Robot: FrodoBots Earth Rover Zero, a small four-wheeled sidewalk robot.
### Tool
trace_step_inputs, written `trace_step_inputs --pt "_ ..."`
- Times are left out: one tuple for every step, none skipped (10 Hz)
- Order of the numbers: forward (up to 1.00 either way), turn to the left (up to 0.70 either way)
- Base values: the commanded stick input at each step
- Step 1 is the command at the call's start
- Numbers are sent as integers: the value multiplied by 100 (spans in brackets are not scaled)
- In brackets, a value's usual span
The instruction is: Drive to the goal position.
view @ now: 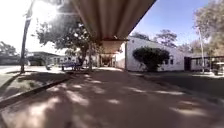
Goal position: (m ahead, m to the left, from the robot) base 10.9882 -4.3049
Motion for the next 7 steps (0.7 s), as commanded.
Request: trace_step_inputs --pt "70 35" --pt "70 35" --pt "70 32" --pt "70 29" --pt "70 0" --pt "70 0" --pt "70 0"
